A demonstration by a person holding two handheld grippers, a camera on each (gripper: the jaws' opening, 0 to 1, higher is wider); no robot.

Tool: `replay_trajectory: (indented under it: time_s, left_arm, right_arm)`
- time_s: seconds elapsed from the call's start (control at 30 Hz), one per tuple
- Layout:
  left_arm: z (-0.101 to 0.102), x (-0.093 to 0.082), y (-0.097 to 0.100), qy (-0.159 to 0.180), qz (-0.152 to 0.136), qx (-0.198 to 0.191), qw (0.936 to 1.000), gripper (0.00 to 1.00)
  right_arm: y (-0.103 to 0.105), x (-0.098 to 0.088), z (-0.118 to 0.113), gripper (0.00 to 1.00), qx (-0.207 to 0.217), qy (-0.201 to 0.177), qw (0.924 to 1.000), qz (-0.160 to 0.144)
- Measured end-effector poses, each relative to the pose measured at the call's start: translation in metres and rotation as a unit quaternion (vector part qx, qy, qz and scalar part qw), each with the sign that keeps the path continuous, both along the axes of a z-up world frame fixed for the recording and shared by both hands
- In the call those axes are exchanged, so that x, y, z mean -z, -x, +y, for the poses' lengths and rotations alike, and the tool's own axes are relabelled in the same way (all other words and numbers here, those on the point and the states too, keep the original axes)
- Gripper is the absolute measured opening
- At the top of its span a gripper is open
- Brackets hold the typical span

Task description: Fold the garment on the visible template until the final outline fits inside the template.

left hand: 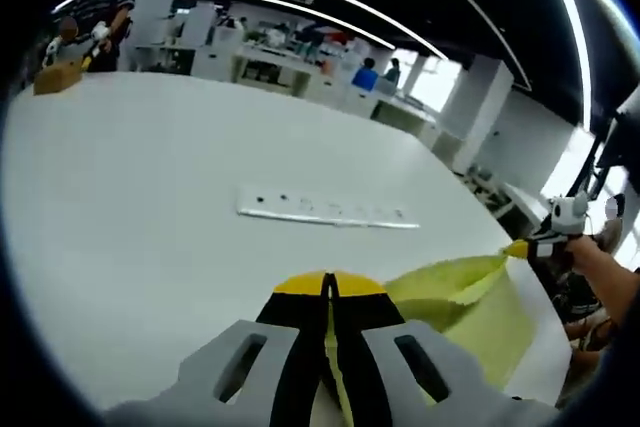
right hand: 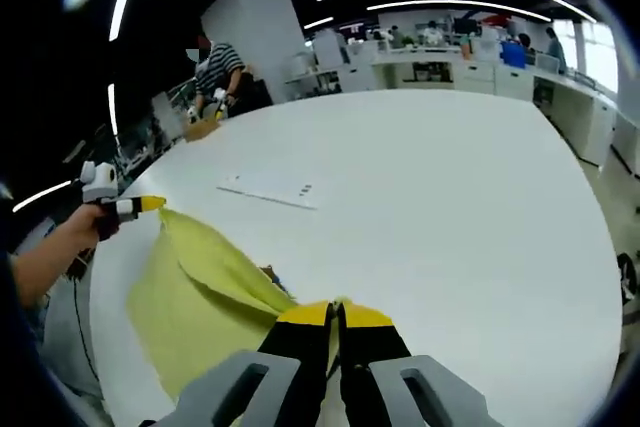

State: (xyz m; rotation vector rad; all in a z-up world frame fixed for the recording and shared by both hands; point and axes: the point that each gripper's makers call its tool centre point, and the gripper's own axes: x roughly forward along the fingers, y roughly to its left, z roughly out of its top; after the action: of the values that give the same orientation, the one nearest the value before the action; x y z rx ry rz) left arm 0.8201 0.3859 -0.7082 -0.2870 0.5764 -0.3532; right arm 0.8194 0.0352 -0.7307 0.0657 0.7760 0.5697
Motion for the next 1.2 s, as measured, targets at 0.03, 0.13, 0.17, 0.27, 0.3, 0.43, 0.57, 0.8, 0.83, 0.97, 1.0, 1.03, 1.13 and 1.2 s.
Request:
replay_trajectory:
  time_s: [0.03, 0.13, 0.17, 0.27, 0.3, 0.43, 0.57, 0.8, 0.83, 0.97, 1.0, 1.03, 1.13, 1.2]
  left_arm:
    - [0.003, -0.001, -0.003, 0.0, -0.005, -0.006, 1.0, 0.0]
    - [0.014, -0.01, -0.01, 0.002, -0.02, -0.029, 0.9994, 0.0]
    - [0.014, -0.013, -0.011, 0.001, -0.025, -0.028, 0.9993, 0.0]
    - [0.014, -0.021, -0.009, -0.007, -0.036, -0.018, 0.9992, 0.0]
    - [0.014, -0.024, -0.007, -0.009, -0.04, -0.014, 0.9991, 0.0]
    - [0.01, -0.029, -0.002, -0.012, -0.042, 0.0, 0.9991, 0.0]
    - [0.005, -0.034, 0.006, -0.022, -0.045, 0.02, 0.9985, 0.0]
    - [-0.002, -0.038, 0.029, -0.011, -0.043, 0.045, 0.998, 0.0]
    - [-0.002, -0.038, 0.031, -0.01, -0.043, 0.047, 0.9979, 0.0]
    - [-0.002, -0.041, 0.047, -0.012, -0.045, 0.054, 0.9974, 0.0]
    - [-0.002, -0.042, 0.051, -0.012, -0.045, 0.057, 0.9973, 0.0]
    - [-0.003, -0.042, 0.053, -0.013, -0.045, 0.059, 0.9972, 0.0]
    - [-0.002, -0.042, 0.064, -0.015, -0.046, 0.061, 0.997, 0.0]
    - [-0.004, -0.043, 0.071, -0.011, -0.047, 0.062, 0.9969, 0.0]
  right_arm:
    - [-0.003, -0.001, 0.0, 0.0, 0.002, 0.002, 1.0, -0.007]
    - [-0.011, -0.009, -0.004, 0.03, 0.018, 0.006, 0.9994, -0.029]
    - [-0.011, -0.011, -0.004, 0.07, 0.021, -0.001, 0.9994, -0.028]
    - [-0.011, -0.015, -0.006, 0.12, 0.025, -0.001, 0.9992, -0.032]
    - [-0.01, -0.016, -0.006, 0.11, 0.022, -0.001, 0.9992, -0.032]
    - [-0.005, -0.019, -0.009, 0.12, 0.019, 0.006, 0.9993, -0.032]
    - [0.003, -0.023, -0.009, 0.12, 0.015, 0.007, 0.9993, -0.033]
    - [0.027, -0.03, -0.008, 0.12, 0.007, 0.005, 0.9994, -0.034]
    - [0.031, -0.03, -0.008, 0.13, 0.006, 0.005, 0.9994, -0.033]
    - [0.047, -0.031, -0.011, 0.12, 0.004, 0.005, 0.9995, -0.032]
    - [0.051, -0.031, -0.012, 0.12, 0.005, 0.004, 0.9995, -0.031]
    - [0.056, -0.031, -0.013, 0.12, 0.004, 0.004, 0.9995, -0.03]
    - [0.068, -0.032, -0.014, 0.13, 0.004, 0.002, 0.9995, -0.033]
    - [0.076, -0.03, -0.013, 0.13, 0.002, 0.0, 0.9995, -0.033]
